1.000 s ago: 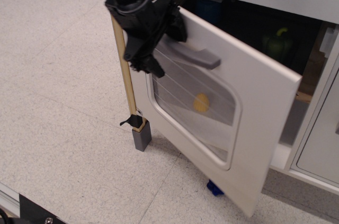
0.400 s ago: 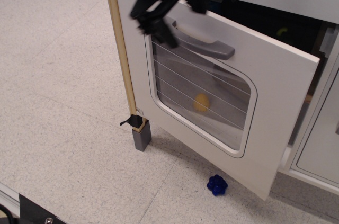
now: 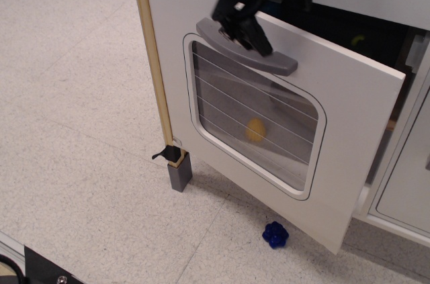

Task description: Open oven

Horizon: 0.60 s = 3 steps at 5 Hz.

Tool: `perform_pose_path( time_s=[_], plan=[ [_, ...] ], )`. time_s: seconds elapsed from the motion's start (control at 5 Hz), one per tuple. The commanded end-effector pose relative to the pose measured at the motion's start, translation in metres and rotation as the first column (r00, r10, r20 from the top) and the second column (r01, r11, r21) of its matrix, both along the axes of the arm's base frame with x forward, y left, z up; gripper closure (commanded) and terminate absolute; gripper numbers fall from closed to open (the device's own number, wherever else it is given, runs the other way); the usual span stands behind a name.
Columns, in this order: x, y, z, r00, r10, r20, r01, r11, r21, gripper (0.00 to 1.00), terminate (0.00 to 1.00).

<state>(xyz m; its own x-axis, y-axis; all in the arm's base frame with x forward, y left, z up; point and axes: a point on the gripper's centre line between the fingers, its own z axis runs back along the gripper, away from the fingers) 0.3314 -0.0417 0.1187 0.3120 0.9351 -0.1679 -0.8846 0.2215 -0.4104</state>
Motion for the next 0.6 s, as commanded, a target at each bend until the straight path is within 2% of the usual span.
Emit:
perform_pose_path(
  time_s=[0.0,0.2,0.4],
  plan=[
    [0.016,0.005,-0.022,0.999,0.050,-0.005,-0.049,0.996,0.070,0.00,0.00],
    [-0.002,0.012,-0.035,0.993,0.059,-0.105,-0.045,0.990,0.131,0.00,0.00],
    [-0.030,0.031,-0.035,0.983,0.042,-0.178,-0.013,0.987,0.161,0.00,0.00]
  ],
)
